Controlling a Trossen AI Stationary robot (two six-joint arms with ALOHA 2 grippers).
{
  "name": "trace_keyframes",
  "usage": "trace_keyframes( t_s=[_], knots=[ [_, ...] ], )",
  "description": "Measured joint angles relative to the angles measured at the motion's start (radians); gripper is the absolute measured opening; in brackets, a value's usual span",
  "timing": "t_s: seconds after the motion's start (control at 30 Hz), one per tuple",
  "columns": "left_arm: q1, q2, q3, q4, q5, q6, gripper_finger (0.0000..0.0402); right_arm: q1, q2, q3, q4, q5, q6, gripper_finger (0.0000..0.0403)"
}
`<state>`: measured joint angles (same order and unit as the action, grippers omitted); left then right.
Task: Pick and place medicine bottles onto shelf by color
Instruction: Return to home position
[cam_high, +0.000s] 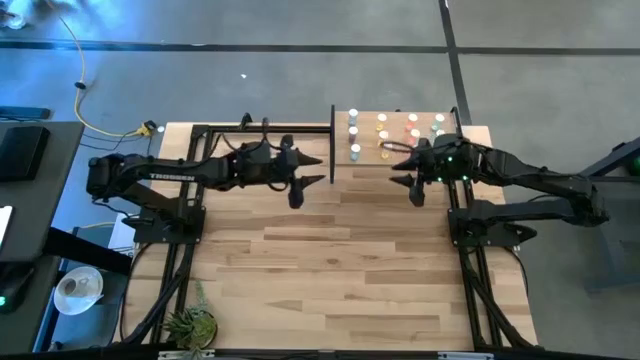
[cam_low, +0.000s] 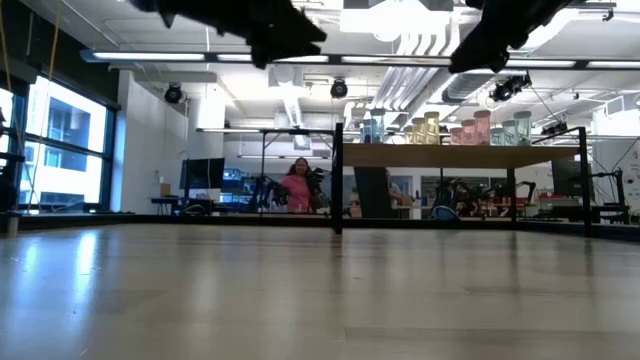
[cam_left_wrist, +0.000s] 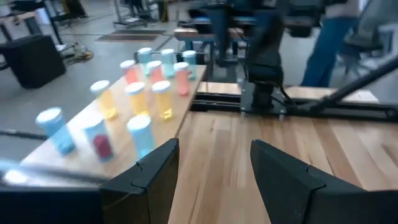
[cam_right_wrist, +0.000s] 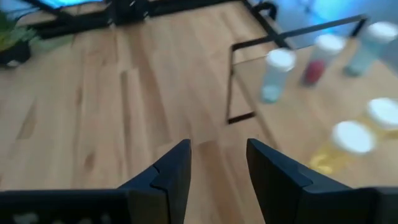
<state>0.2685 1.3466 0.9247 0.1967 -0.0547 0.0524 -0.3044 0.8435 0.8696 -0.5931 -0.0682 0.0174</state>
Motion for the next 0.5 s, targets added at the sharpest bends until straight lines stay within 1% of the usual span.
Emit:
trace_keyframes(
  t_s=[0.1,0.2,0.27,0.37,0.5],
  knots=[
    [0.008,-0.054,-0.089,0.071,-0.002,-0.04,0.0188,0.051,-0.001,-0.018,-0.003,0.0,0.0,0.0147],
    [0.006,-0.109,-0.177,0.136,-0.001,-0.072,0.0188,0.09,-0.028,-0.114,0.075,0.0,0.006,0.0147],
    [0.006,-0.147,-0.23,0.162,0.001,-0.111,0.0188,0.108,-0.055,-0.194,0.144,0.0,0.045,0.0147],
    [0.006,-0.219,-0.304,0.171,-0.002,-0.164,0.0188,0.127,-0.108,-0.288,0.195,0.0,0.099,0.0147],
    [0.006,-0.321,-0.393,0.171,-0.015,-0.208,0.0188,0.138,-0.192,-0.36,0.215,0.019,0.123,0.0147]
  ],
)
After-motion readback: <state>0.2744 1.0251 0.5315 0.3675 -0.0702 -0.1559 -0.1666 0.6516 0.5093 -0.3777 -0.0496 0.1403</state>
